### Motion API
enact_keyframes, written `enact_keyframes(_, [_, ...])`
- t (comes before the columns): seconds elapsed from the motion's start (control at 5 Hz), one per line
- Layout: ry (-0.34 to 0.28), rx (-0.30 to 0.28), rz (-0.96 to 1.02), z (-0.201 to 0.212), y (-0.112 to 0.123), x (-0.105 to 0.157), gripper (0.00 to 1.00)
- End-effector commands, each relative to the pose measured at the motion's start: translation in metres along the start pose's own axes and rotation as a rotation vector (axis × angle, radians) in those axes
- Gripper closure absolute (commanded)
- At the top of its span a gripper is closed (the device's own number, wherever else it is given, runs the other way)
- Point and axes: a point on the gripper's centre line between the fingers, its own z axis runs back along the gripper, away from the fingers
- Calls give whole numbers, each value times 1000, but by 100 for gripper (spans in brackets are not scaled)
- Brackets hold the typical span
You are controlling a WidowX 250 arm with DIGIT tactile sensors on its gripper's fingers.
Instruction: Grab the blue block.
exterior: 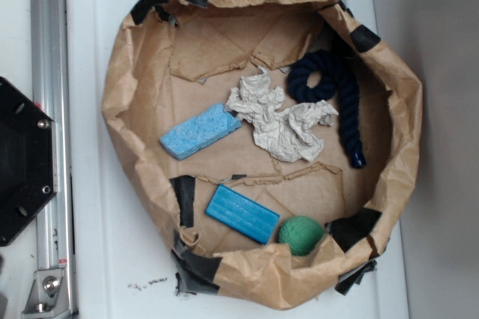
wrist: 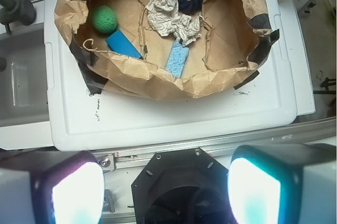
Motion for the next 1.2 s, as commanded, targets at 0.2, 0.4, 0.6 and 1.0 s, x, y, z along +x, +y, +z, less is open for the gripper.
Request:
enact_keyframes(0.2, [-16, 16, -10, -9, 15, 38, 0])
enact_keyframes(0.4, [-11, 33, -22, -19, 23, 55, 0])
enact_keyframes(0.6, [2, 40, -89, -31, 18, 62, 0])
enact_keyframes(1.0, [-61, -6, -315, -50, -7, 87, 0])
